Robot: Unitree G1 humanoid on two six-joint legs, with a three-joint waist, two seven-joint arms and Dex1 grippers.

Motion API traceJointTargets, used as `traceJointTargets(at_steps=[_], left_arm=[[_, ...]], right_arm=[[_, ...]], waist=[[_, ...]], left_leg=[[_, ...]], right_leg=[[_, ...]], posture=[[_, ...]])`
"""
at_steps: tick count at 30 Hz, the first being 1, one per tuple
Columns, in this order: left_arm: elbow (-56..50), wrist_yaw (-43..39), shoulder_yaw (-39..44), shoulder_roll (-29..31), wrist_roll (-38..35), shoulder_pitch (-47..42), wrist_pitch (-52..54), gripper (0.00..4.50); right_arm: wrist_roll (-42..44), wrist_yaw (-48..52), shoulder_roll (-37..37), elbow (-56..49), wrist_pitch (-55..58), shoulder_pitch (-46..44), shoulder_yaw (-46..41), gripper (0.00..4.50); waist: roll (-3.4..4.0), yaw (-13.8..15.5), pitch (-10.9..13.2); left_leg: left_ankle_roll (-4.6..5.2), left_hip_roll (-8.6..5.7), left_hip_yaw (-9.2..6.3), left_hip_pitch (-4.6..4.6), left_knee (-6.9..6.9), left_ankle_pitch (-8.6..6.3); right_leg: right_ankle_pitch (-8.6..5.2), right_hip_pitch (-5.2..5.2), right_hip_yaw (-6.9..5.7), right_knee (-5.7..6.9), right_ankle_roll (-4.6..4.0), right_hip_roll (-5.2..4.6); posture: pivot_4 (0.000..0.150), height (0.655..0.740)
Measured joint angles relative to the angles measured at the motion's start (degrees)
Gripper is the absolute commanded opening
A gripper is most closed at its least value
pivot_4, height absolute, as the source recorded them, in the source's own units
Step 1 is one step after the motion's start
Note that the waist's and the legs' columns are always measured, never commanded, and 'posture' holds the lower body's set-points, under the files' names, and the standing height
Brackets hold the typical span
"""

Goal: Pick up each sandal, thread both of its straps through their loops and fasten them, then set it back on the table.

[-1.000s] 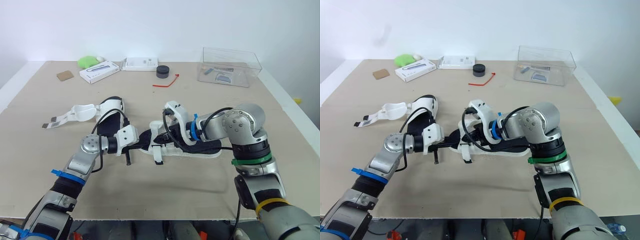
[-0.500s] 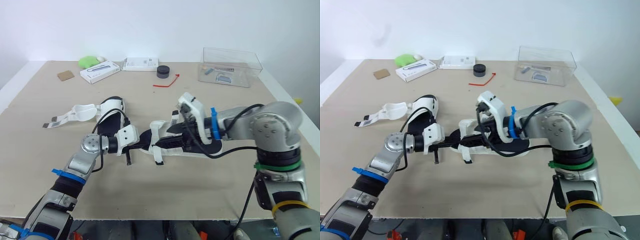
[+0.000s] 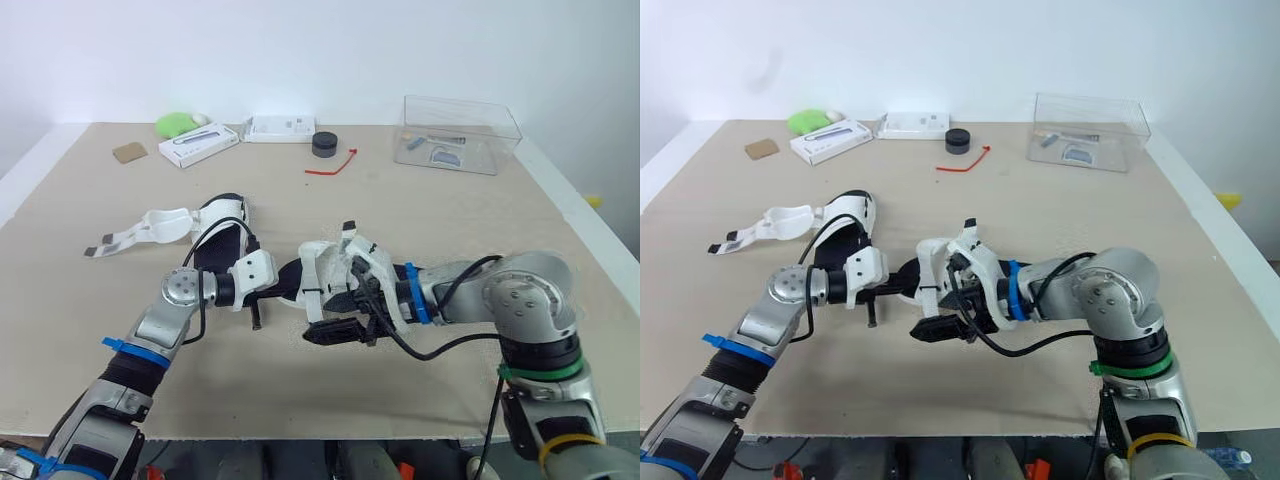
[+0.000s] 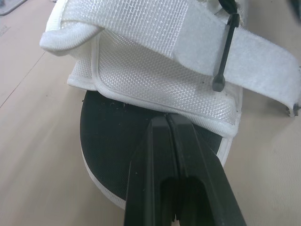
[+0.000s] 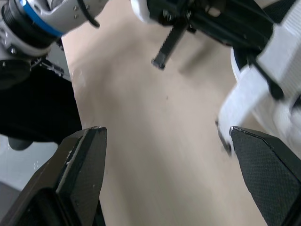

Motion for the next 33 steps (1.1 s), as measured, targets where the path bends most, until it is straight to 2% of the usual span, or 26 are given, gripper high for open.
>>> traceJointTargets(at_steps=[9,14,22,32,33], left_arm=[[-0.21,0.15,0.00,0.01,0.01,0.07,0.17,0.00],[-0.26,0.25,-0.03,0.01,0.02,0.09,0.23,0.00],[-0.26,0.39,0.06,0.00,0.01,0.26,0.24,0.00],[0.19,0.40,0.19,0.06,0.04,0.14,0.21,0.00],[0.20,0.38,0.20,0.06,0.03,0.14,0.20,0.00]], right_arm=[[-5.06,-3.42,5.35,0.76,-0.31,0.37,0.40,4.48],[-6.70,-3.32,5.26,1.59,0.46,0.25,2.36,4.48],[-4.87,-1.54,-0.56,1.41,1.08,0.04,2.90,4.48],[-5.24,-4.66,3.82,3.60,1.12,-0.01,2.67,4.48],[-5.16,-5.22,4.42,4.13,1.12,-0.13,2.62,3.98]], waist=[[0.00,-0.02,0.00],[0.00,-0.02,0.00],[0.00,-0.02,-0.01],[0.00,-0.03,-0.01],[0.00,-0.03,-0.01]], left_leg=[[0.00,-0.01,0.00,0.03,0.00,0.00],[0.00,-0.01,0.02,0.03,0.00,0.00],[0.00,-0.02,0.03,0.05,0.00,0.00],[0.01,-0.01,0.08,0.07,0.02,0.01],[0.02,-0.01,0.08,0.08,0.01,0.01]], right_leg=[[0.00,0.01,0.00,0.00,0.00,0.01],[0.00,0.01,0.00,0.00,0.00,0.00],[0.01,0.01,0.01,0.00,0.01,0.00],[0.09,0.02,0.01,0.01,0.03,0.02],[0.09,0.01,0.01,0.01,0.03,0.02]], posture=[[0.150,0.7400],[0.150,0.7400],[0.150,0.7400],[0.150,0.7400],[0.150,0.7400]])
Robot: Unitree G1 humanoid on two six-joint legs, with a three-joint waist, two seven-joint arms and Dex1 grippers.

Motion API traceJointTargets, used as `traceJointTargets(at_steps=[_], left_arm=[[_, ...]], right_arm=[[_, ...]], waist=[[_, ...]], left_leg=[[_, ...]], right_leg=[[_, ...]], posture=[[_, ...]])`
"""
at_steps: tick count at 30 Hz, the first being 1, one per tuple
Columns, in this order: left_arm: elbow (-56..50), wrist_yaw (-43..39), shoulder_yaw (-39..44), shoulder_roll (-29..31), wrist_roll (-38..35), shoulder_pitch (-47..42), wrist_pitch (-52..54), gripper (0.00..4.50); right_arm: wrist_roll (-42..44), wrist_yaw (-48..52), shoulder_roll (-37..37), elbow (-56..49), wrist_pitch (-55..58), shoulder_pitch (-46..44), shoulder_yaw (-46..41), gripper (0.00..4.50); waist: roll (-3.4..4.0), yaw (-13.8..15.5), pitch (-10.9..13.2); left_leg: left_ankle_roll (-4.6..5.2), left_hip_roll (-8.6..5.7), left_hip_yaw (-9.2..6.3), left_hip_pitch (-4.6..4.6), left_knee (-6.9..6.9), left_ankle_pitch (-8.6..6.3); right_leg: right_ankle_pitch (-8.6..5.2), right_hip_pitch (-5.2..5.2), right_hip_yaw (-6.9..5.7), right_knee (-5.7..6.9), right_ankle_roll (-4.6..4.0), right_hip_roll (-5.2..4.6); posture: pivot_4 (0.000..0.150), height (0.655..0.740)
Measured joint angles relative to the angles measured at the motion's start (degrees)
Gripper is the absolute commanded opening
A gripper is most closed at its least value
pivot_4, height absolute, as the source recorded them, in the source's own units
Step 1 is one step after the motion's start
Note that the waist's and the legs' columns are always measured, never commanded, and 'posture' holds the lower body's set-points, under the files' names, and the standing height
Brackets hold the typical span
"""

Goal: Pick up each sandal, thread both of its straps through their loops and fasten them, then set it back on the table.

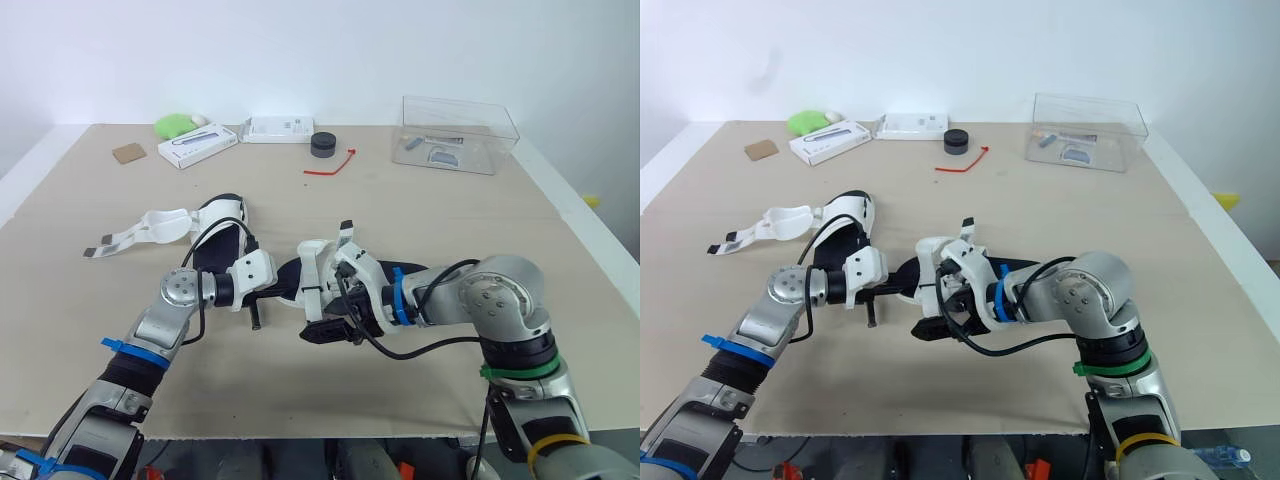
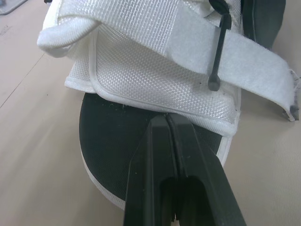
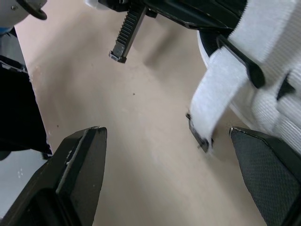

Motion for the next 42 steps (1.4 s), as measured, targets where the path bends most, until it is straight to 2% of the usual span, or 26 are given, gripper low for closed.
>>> traceJointTargets(at_steps=[4,5,7,8,9,10,11,22,30,31,32,33,35,38,40,41,42], left_arm=[[-0.03,-0.11,-0.06,-0.03,0.00,-0.07,-0.01,0.00],[-0.08,-0.14,-0.07,-0.03,0.00,-0.07,-0.02,0.00],[-0.12,-0.19,-0.09,-0.04,0.00,-0.07,-0.02,0.00],[-0.15,-0.18,-0.09,-0.04,0.00,-0.07,-0.02,0.00],[-0.15,-0.16,-0.09,-0.03,0.00,-0.06,-0.02,0.00],[-0.15,-0.16,-0.09,-0.03,0.00,-0.06,-0.02,0.00],[-0.14,-0.15,-0.10,-0.04,0.00,-0.07,-0.02,0.00],[-0.16,-0.16,-0.13,-0.08,0.00,-0.06,-0.02,0.00],[-0.16,-0.30,-0.18,-0.09,0.00,-0.17,-0.08,0.00],[-0.16,-0.31,-0.24,-0.10,0.00,-0.21,-0.08,0.00],[-0.16,-0.31,-0.26,-0.10,0.00,-0.21,-0.08,0.00],[-0.15,-0.30,-0.29,-0.11,0.00,-0.21,-0.08,0.00],[-0.07,-0.25,-0.29,-0.11,0.00,-0.22,-0.14,0.00],[0.03,-0.24,-0.30,-0.11,0.01,-0.21,-0.31,0.00],[0.04,-0.25,-0.31,-0.12,0.01,-0.22,-0.32,0.00],[0.10,-0.23,-0.49,-0.34,0.01,-0.35,-0.41,0.00],[0.12,-0.29,-0.47,-0.28,0.01,-0.34,-0.43,0.00]], right_arm=[[-0.58,-2.09,1.37,1.78,-0.04,-0.67,-0.46,2.44],[-0.59,-2.54,1.40,1.90,-0.06,-0.67,-0.47,1.76],[-0.59,-2.98,1.40,1.97,-0.07,-0.68,-0.60,1.47],[-0.22,-3.33,1.34,2.52,-0.08,-0.68,-0.78,0.91],[1.05,-4.26,0.64,2.81,-0.08,-0.68,-0.73,0.81],[1.33,-4.35,0.45,2.81,-0.08,-0.68,-0.73,0.31],[2.18,-4.77,-0.07,2.82,-0.10,-0.68,-0.57,0.02],[19.05,-10.94,-8.08,2.66,-0.16,-2.21,5.75,0.02],[28.68,-13.12,-11.03,3.39,-0.57,-4.40,6.40,0.02],[29.12,-12.71,-11.24,3.14,-0.49,-5.27,6.43,0.68],[29.33,-12.59,-11.27,3.03,-0.44,-5.38,6.43,0.90],[29.55,-12.09,-11.24,2.19,-0.26,-5.52,6.51,1.52],[28.80,-11.62,-11.64,1.05,-0.13,-5.69,6.93,2.27],[25.29,-8.87,-14.11,-3.66,-0.40,-8.16,8.22,3.12],[24.01,-7.89,-14.86,-4.77,-0.94,-8.82,8.45,3.12],[14.65,-1.73,-20.94,-10.88,-8.89,-9.97,12.99,3.12],[13.07,-0.94,-21.76,-11.49,-10.15,-9.99,13.24,3.12]], waist=[[0.00,0.00,0.00],[0.00,0.00,0.00],[0.00,0.00,0.00],[0.00,0.00,0.00],[0.00,-0.01,0.00],[0.00,-0.01,0.00],[0.00,-0.01,0.00],[0.00,-0.05,0.00],[0.00,-0.03,0.00],[0.00,-0.02,0.00],[0.00,-0.01,0.00],[0.00,0.00,0.00],[0.00,0.00,0.00],[0.02,0.01,0.01],[0.01,0.01,0.01],[0.04,0.15,0.02],[0.01,0.12,0.01]], left_leg=[[0.00,0.00,0.01,-0.01,0.00,0.00],[0.00,0.00,0.02,-0.02,0.00,0.00],[0.00,0.00,0.01,-0.03,-0.01,0.00],[0.00,0.00,0.02,-0.03,-0.01,0.00],[0.00,0.00,0.01,-0.03,-0.01,0.00],[0.00,0.00,0.01,-0.03,-0.01,0.00],[0.00,0.00,0.01,-0.03,-0.01,0.00],[0.00,0.00,-0.03,-0.06,-0.02,0.00],[0.00,0.00,-0.04,-0.09,-0.02,0.00],[0.00,0.00,-0.05,-0.10,-0.02,0.00],[0.01,0.00,-0.06,-0.10,-0.02,0.00],[0.01,0.00,-0.08,-0.11,-0.02,-0.01],[0.01,0.00,-0.07,-0.12,-0.01,0.00],[0.01,0.00,-0.09,-0.11,-0.02,-0.01],[0.01,0.01,-0.10,-0.11,-0.02,-0.01],[0.00,-0.03,-0.14,-0.13,-0.02,-0.01],[-0.01,-0.02,-0.13,-0.11,-0.02,-0.02]], right_leg=[[0.00,-0.01,0.00,0.00,0.00,-0.01],[0.00,-0.01,0.00,0.00,-0.01,-0.01],[-0.01,-0.01,0.01,-0.01,-0.02,-0.01],[-0.01,-0.01,0.01,-0.02,-0.02,-0.02],[-0.01,-0.01,0.01,-0.02,-0.02,-0.02],[-0.01,-0.01,0.01,-0.01,-0.02,-0.02],[-0.01,-0.01,0.01,-0.02,-0.02,-0.02],[-0.03,-0.01,0.04,-0.03,-0.03,-0.03],[-0.04,-0.01,0.03,-0.05,-0.03,-0.03],[-0.05,-0.02,0.03,-0.06,-0.02,-0.04],[-0.05,-0.01,0.02,-0.06,-0.01,-0.04],[-0.05,-0.01,0.01,-0.07,-0.01,-0.05],[-0.05,-0.02,0.02,-0.07,0.00,-0.06],[-0.06,-0.03,-0.01,-0.07,-0.01,-0.05],[-0.06,-0.03,-0.02,-0.07,-0.02,-0.04],[-0.12,-0.05,-0.08,-0.08,0.03,-0.07],[-0.14,-0.04,-0.09,-0.08,0.03,-0.07]], posture=[[0.150,0.7400],[0.150,0.7400],[0.150,0.7400],[0.150,0.7400],[0.150,0.7400],[0.150,0.7400],[0.150,0.7400],[0.150,0.7400],[0.150,0.7400],[0.150,0.7400],[0.150,0.7400],[0.150,0.7400],[0.150,0.7400],[0.150,0.7400],[0.150,0.7400],[0.150,0.7400],[0.150,0.7400]])
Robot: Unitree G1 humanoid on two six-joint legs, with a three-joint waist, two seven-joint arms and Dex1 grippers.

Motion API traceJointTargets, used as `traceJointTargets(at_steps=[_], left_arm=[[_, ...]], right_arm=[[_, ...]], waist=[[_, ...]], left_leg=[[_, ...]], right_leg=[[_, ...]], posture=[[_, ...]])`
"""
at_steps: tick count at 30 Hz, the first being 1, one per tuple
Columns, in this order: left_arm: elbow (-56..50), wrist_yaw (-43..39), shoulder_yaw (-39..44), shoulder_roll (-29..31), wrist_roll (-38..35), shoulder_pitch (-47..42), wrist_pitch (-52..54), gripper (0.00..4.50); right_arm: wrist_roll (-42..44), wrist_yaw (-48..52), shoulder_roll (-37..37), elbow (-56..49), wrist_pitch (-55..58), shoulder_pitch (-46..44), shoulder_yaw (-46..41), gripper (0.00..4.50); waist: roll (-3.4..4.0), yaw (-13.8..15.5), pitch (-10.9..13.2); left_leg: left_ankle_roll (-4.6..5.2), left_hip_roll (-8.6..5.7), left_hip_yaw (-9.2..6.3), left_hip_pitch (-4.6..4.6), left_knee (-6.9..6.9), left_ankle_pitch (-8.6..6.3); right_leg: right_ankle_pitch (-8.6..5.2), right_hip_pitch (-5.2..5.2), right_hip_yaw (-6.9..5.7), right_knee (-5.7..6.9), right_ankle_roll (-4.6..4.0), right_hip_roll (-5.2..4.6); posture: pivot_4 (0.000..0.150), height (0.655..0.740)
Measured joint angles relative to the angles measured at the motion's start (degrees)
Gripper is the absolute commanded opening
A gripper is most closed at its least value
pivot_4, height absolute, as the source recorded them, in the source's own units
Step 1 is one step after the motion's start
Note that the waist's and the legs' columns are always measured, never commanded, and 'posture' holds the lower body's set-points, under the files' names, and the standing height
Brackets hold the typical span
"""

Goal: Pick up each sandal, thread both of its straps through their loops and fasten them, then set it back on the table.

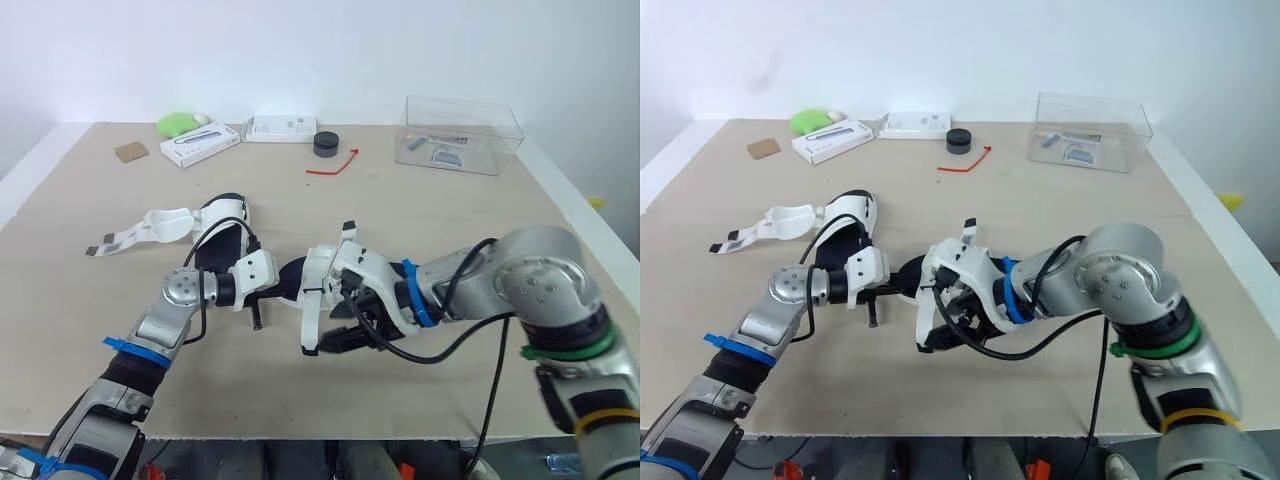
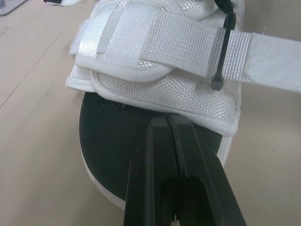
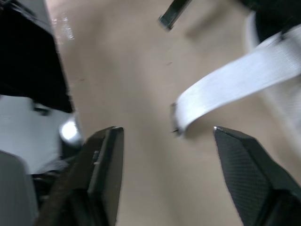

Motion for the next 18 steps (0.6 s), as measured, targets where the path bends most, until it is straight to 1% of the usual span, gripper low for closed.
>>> traceJointTargets(at_steps=[1,2,3,5,6,8,11,12,13,16,18], left_arm=[[0.20,-0.04,-0.10,-0.04,0.01,-0.28,-0.03,0.00],[0.29,-0.06,-0.19,-0.06,0.02,-0.33,-0.14,0.00],[0.52,-0.09,-0.13,-0.05,0.01,-0.40,-0.24,0.00],[0.77,-0.22,-0.09,0.05,0.03,-0.50,-0.40,0.00],[0.85,-0.18,-0.11,0.03,0.04,-0.53,-0.50,0.00],[1.17,-0.11,-0.34,-0.28,0.05,-0.64,-0.86,0.00],[1.37,-0.10,-0.37,-0.31,0.04,-0.75,-1.10,0.00],[1.42,-0.12,-0.34,-0.30,0.05,-0.78,-1.17,0.00],[1.50,-0.12,-0.34,-0.27,0.05,-0.79,-1.21,0.00],[1.58,-0.03,-0.49,-0.30,0.06,-0.76,-1.26,0.00],[1.59,-0.01,-0.47,-0.28,0.18,-0.70,-1.26,0.00]], right_arm=[[-7.36,4.04,-3.34,-2.00,-7.48,0.10,2.97,3.12],[-17.16,8.58,-6.99,-3.26,-19.01,0.58,6.79,3.12],[-25.26,11.77,-9.12,-3.18,-27.96,1.29,8.85,3.12],[-39.42,16.61,-10.38,-1.33,-47.28,3.92,10.56,3.12],[-42.71,17.40,-10.10,-0.59,-52.30,4.91,10.98,3.12],[-57.22,19.67,-10.37,4.61,-74.31,8.27,13.71,3.12],[-69.54,21.85,-11.56,12.41,-95.42,12.65,14.96,3.92],[-71.46,21.92,-11.40,14.09,-99.22,13.50,15.02,4.39],[-73.11,21.86,-10.84,15.61,-102.85,14.05,14.89,4.47],[-77.40,22.08,-9.28,19.55,-113.67,14.73,14.54,4.47],[-79.78,22.38,-8.42,21.83,-118.79,15.20,13.87,4.47]], waist=[[0.00,-0.02,0.00],[0.04,0.05,0.01],[0.03,-0.01,0.01],[0.01,-0.04,-0.01],[0.01,-0.04,-0.01],[0.00,0.11,-0.01],[0.00,0.09,-0.01],[0.01,0.06,0.00],[0.01,0.06,0.00],[0.01,0.10,0.00],[0.00,0.09,0.00]], left_leg=[[-0.01,-0.01,0.01,0.00,0.01,0.00],[-0.01,-0.07,0.04,0.00,-0.01,-0.01],[-0.02,-0.08,0.11,0.04,0.00,-0.02],[-0.03,-0.08,0.20,0.11,-0.01,-0.02],[-0.03,-0.08,0.21,0.12,0.00,-0.02],[-0.03,-0.10,0.22,0.12,0.01,-0.01],[-0.03,-0.17,0.33,0.14,0.01,-0.01],[-0.03,-0.20,0.37,0.14,0.01,-0.01],[-0.03,-0.21,0.38,0.18,0.01,-0.01],[-0.03,-0.21,0.36,0.24,0.01,-0.01],[-0.03,-0.21,0.40,0.37,0.00,-0.01]], right_leg=[[0.00,0.00,0.01,0.00,0.01,-0.01],[-0.04,-0.03,-0.09,-0.01,0.08,-0.04],[-0.05,-0.02,-0.08,-0.02,0.11,-0.04],[-0.03,0.03,0.00,-0.02,0.14,-0.03],[-0.03,0.03,0.02,-0.02,0.15,-0.02],[-0.01,0.03,0.02,-0.01,0.17,-0.04],[0.00,0.04,0.12,-0.01,0.19,-0.12],[0.01,0.02,0.17,0.00,0.20,-0.14],[0.02,0.03,0.19,0.01,0.20,-0.14],[0.02,0.08,0.19,0.03,0.17,-0.14],[-0.02,0.17,0.22,0.04,0.10,-0.13]], posture=[[0.150,0.7400],[0.150,0.7400],[0.150,0.7400],[0.150,0.7400],[0.150,0.7400],[0.150,0.7400],[0.150,0.7400],[0.150,0.7400],[0.150,0.7400],[0.150,0.7400],[0.150,0.7400]])
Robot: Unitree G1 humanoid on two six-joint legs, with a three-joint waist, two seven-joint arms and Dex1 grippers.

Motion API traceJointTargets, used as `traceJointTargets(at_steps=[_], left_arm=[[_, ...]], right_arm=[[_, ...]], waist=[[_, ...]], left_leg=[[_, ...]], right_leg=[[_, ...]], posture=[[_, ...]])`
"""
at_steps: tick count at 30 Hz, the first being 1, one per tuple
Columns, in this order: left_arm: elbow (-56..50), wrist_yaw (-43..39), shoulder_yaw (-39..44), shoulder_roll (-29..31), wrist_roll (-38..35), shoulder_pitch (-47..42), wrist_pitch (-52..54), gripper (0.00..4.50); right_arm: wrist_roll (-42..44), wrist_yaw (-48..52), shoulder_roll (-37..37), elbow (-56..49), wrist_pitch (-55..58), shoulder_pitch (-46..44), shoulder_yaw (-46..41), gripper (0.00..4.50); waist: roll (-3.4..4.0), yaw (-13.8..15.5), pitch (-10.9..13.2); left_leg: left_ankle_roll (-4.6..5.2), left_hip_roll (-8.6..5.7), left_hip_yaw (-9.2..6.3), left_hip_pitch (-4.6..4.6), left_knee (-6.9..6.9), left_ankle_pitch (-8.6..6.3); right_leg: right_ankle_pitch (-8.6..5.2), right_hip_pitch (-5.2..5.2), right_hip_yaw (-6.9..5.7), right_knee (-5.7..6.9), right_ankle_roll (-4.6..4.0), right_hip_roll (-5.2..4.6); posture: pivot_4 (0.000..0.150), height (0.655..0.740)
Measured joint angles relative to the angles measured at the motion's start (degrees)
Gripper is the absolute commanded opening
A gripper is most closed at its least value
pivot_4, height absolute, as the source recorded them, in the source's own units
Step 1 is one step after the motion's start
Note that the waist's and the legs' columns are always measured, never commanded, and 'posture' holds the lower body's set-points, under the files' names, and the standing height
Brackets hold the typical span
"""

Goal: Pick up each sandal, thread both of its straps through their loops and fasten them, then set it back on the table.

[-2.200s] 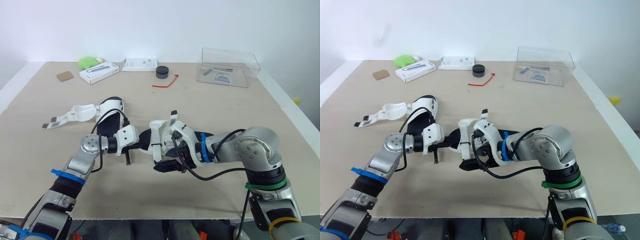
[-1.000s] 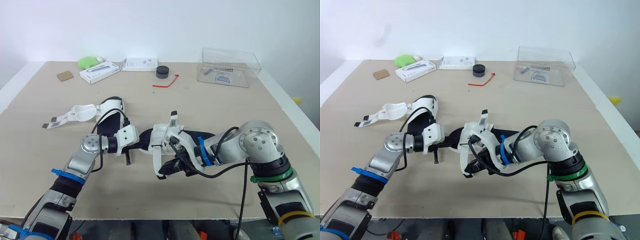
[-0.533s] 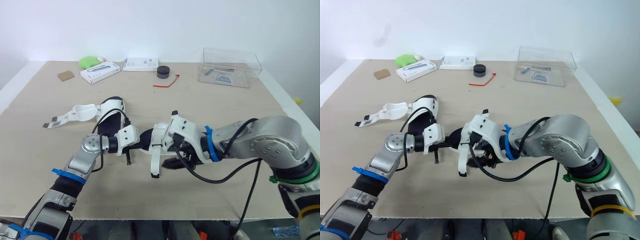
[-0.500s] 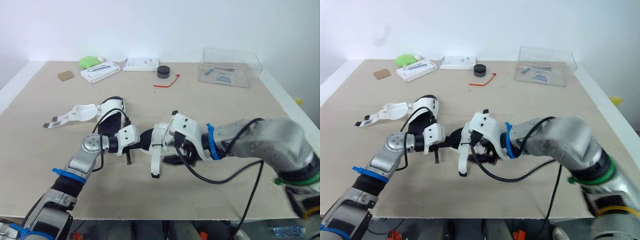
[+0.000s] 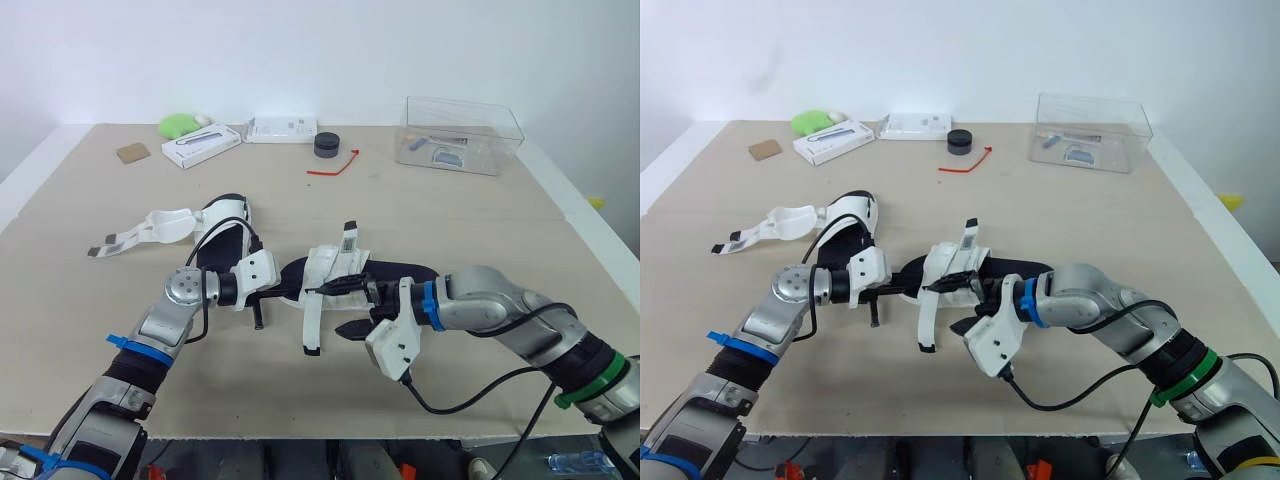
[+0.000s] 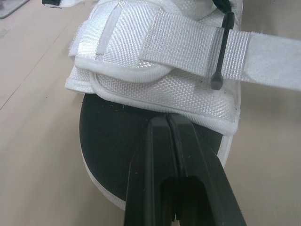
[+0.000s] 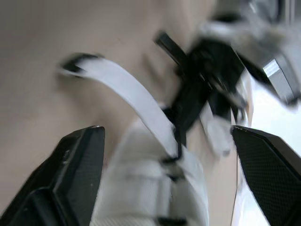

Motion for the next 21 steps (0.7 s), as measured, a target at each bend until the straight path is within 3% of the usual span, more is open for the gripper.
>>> traceJointTargets(at_steps=[8,17,20,21], left_arm=[[-0.27,0.44,0.22,-0.01,0.31,0.44,0.08,0.00],[-0.68,0.44,0.36,0.05,0.31,0.73,0.32,0.00],[-0.68,0.46,0.39,0.07,0.31,0.73,0.41,0.00],[-0.68,0.47,0.39,0.07,0.31,0.73,0.43,0.00]], right_arm=[[-4.84,1.06,10.15,3.68,-2.13,-2.17,-0.87,4.47],[-4.97,4.86,11.74,4.42,-2.09,-2.21,-0.96,4.47],[-4.44,5.97,11.84,4.43,-1.42,-2.18,-1.00,3.76],[-4.20,6.27,12.03,4.43,-0.88,-2.08,-1.23,3.25]], waist=[[-0.01,0.01,0.00],[0.00,0.00,0.00],[0.00,0.00,0.00],[-0.01,0.00,0.00]], left_leg=[[0.00,0.06,0.00,0.25,-0.01,0.00],[0.01,0.06,-0.01,0.27,-0.04,-0.01],[0.01,0.08,-0.01,0.29,-0.04,-0.01],[0.01,0.08,-0.01,0.29,-0.04,-0.01]], right_leg=[[-0.08,0.15,0.04,0.11,-0.23,0.09],[-0.02,0.15,0.03,0.12,-0.18,0.09],[-0.03,0.16,0.03,0.13,-0.21,0.10],[-0.02,0.16,0.03,0.13,-0.20,0.11]], posture=[[0.150,0.7400],[0.150,0.7400],[0.150,0.7400],[0.150,0.7400]])
